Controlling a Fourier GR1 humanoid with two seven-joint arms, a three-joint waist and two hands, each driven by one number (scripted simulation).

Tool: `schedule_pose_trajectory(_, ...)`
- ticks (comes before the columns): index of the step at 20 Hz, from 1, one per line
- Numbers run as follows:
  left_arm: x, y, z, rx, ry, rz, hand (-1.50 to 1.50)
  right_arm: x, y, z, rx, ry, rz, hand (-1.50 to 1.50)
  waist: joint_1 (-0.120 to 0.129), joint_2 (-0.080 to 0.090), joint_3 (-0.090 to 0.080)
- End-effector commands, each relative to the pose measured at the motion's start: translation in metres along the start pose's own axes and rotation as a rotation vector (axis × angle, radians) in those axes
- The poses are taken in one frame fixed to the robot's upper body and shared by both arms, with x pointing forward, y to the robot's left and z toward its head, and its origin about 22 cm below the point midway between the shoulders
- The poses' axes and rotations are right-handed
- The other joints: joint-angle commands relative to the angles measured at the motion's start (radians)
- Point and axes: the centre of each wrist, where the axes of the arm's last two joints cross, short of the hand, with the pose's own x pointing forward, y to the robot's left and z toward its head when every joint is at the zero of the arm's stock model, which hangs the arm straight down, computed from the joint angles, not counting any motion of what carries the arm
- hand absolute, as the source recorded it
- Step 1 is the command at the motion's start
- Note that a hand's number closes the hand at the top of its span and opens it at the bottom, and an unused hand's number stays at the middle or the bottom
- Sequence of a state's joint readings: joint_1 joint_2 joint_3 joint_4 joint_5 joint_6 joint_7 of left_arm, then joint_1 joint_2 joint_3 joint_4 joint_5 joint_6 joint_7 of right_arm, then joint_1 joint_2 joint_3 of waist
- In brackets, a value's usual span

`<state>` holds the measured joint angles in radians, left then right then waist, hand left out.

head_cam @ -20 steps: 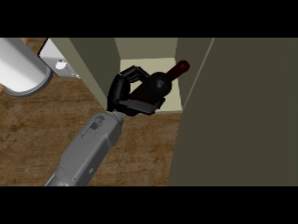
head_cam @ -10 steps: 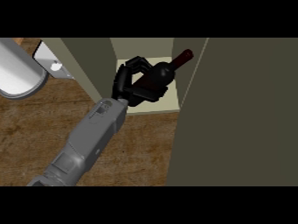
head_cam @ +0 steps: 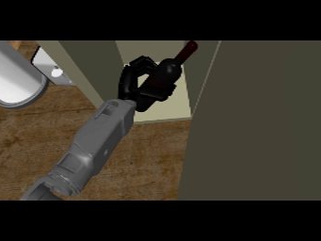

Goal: Pick up the wine, place it into the cabinet and close the cabinet

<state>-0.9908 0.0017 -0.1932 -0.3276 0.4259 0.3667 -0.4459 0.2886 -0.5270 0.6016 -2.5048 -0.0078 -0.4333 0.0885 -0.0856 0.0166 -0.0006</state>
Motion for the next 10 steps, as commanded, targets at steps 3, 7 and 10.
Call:
schedule_pose_trajectory(3,-0.010,0.013,-0.001,0.054,0.027,-0.004,1.50,0.043,-0.002,0.014,0.041,-0.038,-0.118,-1.50,-0.014,0.007,-0.001)
schedule_pose_trajectory(7,0.006,0.007,-0.012,0.085,-0.006,-0.031,1.50,0.034,-0.001,0.012,0.037,-0.029,-0.110,-1.50,-0.020,0.013,-0.001)
schedule_pose_trajectory(10,-0.007,0.030,-0.009,0.108,-0.031,-0.084,1.50,0.027,0.000,0.014,0.054,-0.026,-0.101,-1.50,-0.028,0.015,-0.001)
